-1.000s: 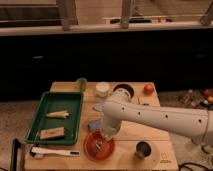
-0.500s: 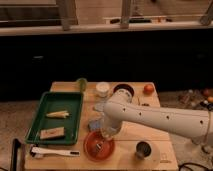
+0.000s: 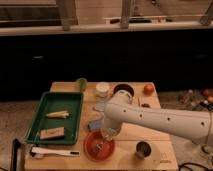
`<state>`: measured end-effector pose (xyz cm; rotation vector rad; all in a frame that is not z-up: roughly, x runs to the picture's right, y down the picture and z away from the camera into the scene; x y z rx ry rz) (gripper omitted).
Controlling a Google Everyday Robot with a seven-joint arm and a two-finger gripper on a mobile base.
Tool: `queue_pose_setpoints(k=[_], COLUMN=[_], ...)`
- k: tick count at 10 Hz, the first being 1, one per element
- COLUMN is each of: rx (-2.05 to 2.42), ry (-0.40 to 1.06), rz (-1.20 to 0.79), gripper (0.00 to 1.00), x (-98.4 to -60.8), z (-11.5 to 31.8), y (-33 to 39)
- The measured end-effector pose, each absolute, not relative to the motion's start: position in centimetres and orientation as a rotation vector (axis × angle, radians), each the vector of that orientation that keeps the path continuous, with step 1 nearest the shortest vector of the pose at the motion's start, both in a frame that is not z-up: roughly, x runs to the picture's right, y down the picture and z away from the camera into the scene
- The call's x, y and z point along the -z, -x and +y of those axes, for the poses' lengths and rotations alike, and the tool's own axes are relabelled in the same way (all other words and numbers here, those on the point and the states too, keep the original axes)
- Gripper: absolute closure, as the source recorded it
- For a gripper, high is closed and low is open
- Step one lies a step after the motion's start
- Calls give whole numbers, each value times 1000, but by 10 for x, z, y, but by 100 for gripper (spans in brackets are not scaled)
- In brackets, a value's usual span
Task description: Place fork in red bowl
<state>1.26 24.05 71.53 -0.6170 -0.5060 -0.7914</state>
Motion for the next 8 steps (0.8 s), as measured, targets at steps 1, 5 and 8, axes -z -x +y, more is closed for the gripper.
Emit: queue_pose_setpoints(k=[1,5,8], rx=[785,802,811], ry=[616,632,636], rz=[-502,-516,-525], gripper=[86,37,20], x=[-716,-717,-719], z=[240,242,241], y=[-15,-12,-6])
